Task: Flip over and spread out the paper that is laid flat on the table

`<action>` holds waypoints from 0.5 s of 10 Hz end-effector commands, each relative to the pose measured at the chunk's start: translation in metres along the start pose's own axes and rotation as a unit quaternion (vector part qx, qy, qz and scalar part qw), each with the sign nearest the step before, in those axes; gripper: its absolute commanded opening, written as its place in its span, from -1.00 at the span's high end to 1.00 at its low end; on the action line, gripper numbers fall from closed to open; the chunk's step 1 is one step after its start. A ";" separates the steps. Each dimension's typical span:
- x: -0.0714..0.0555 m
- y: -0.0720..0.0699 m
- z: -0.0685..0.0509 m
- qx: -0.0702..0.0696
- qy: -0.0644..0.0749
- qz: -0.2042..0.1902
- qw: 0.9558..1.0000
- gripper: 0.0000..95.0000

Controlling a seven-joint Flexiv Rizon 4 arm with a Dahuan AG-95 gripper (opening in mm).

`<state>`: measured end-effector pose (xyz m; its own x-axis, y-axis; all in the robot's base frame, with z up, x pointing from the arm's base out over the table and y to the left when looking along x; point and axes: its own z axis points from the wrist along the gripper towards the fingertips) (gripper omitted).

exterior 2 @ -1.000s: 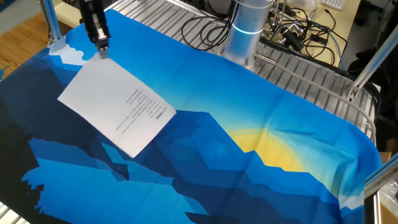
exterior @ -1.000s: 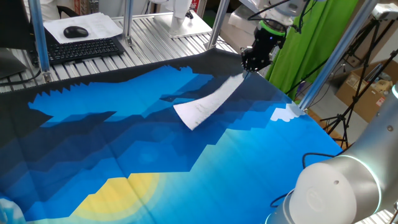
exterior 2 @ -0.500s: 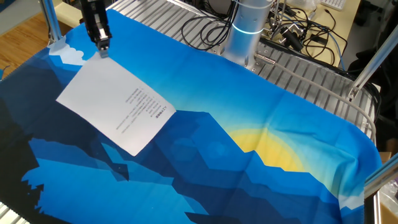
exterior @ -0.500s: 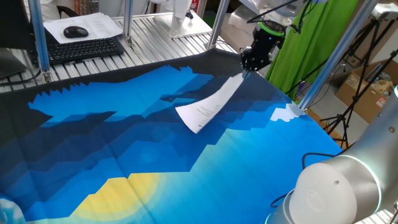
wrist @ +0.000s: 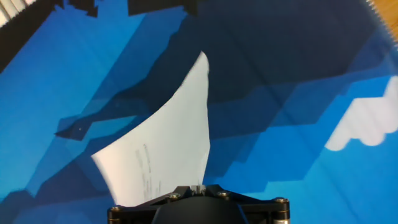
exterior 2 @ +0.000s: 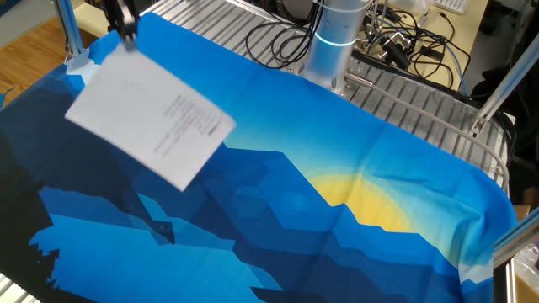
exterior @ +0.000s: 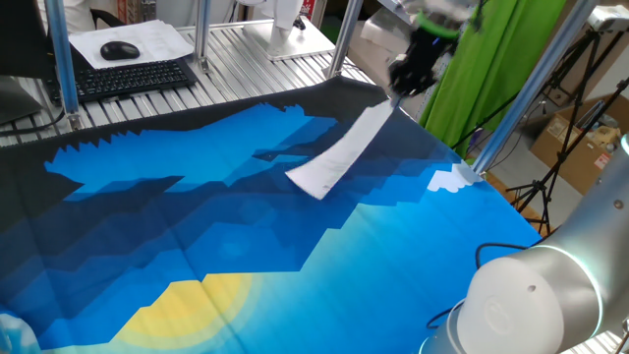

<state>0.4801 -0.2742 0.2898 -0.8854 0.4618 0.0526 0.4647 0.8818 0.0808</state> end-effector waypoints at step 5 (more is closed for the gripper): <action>0.010 -0.013 -0.044 0.044 0.038 -0.003 0.998 1.00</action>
<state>0.4687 -0.2858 0.3343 -0.8796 0.4517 0.1491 0.4583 0.8887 0.0114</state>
